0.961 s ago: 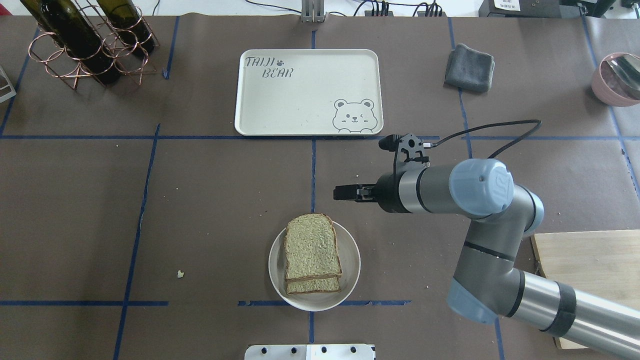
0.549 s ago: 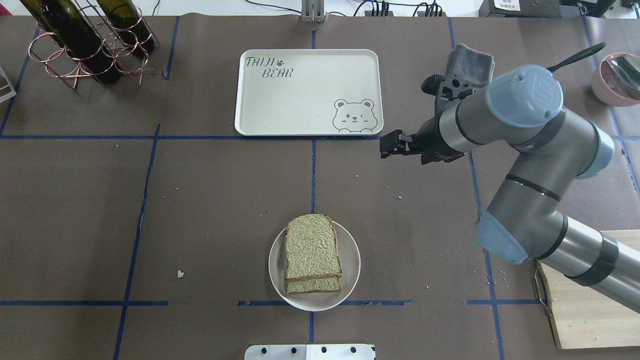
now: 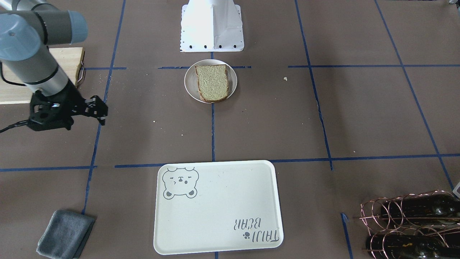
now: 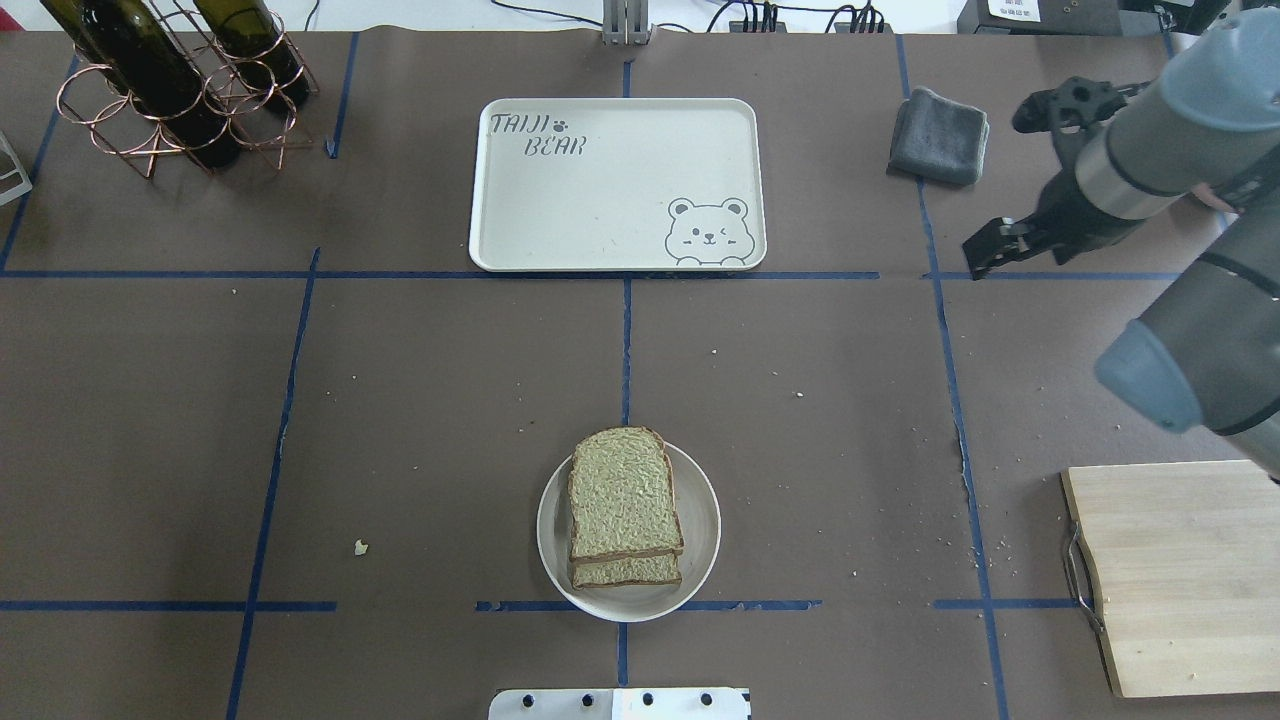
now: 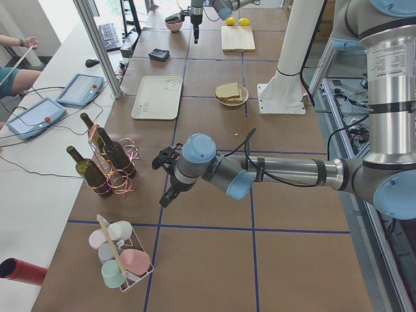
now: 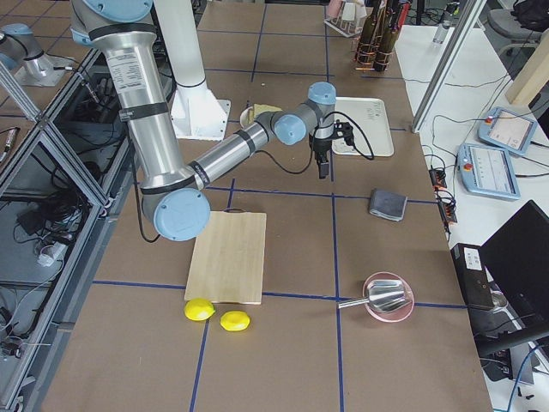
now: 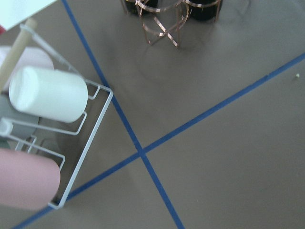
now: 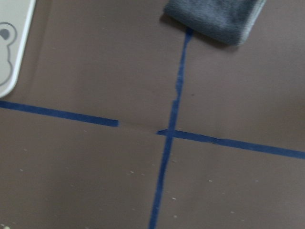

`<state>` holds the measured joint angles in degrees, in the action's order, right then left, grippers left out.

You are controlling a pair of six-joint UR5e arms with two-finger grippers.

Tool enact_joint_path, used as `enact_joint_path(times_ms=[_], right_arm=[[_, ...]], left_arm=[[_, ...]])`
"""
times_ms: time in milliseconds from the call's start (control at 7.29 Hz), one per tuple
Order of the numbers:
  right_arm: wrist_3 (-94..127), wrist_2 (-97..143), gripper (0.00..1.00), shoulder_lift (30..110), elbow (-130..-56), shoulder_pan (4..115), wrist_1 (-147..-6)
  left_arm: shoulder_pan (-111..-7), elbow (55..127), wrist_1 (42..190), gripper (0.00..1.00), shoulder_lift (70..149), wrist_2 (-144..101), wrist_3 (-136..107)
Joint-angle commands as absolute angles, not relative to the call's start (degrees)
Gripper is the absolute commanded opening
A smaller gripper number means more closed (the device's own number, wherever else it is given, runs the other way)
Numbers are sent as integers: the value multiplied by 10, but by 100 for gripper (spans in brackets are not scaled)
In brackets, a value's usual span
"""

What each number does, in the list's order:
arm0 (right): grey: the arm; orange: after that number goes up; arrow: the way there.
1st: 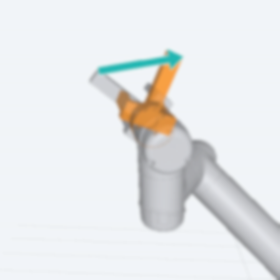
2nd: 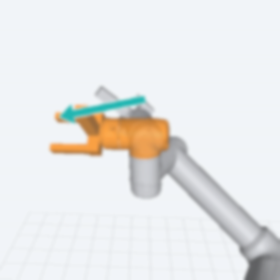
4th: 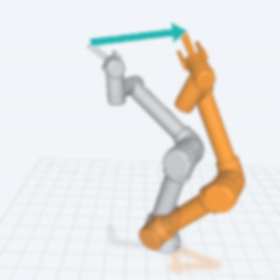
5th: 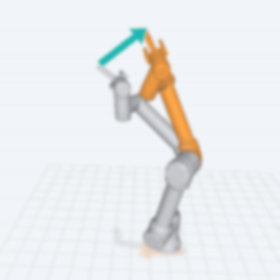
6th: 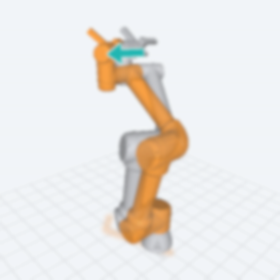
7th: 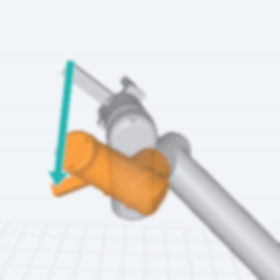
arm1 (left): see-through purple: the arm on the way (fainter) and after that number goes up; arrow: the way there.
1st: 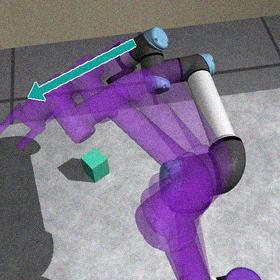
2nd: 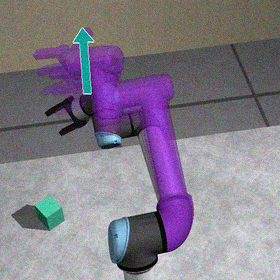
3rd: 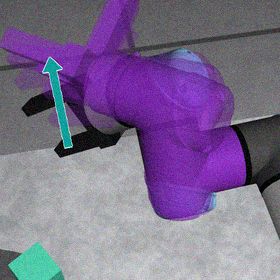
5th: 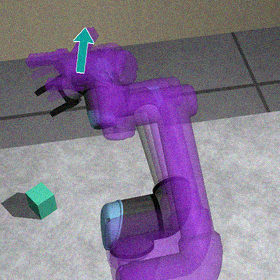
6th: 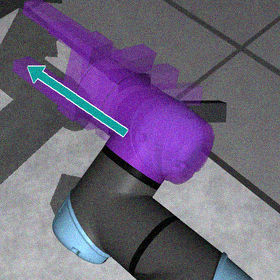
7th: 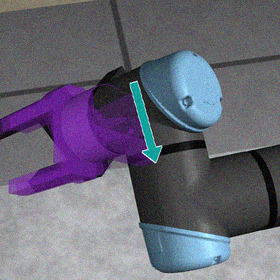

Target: Make sandwich and place on tray

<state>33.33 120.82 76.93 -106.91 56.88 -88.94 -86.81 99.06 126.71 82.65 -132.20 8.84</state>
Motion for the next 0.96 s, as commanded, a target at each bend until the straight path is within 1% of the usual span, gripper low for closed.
enact_joint_path(times_ms=[0,137,275,412,549,686,824], right_arm=[[126,1262,100,869,-1070,686,-890],[26,1290,100,913,-1069,746,-897],[-26,1314,100,955,-1070,811,-897],[-38,1325,100,1006,-1071,862,-895],[-45,1322,100,1052,-1075,887,-890],[-45,1323,100,1075,-1075,892,-889],[-45,1322,100,1078,-1072,892,-889]], left_arm=[[-862,965,1416,100,851,-1331,13],[-839,974,1422,100,859,-1373,-95],[-820,983,1420,100,862,-1388,-127],[-760,1028,1432,100,862,-1372,-153],[-690,1049,1431,100,869,-1412,-191],[-629,1061,1431,100,895,-1415,-285],[-571,1092,1431,100,893,-1355,-367]])
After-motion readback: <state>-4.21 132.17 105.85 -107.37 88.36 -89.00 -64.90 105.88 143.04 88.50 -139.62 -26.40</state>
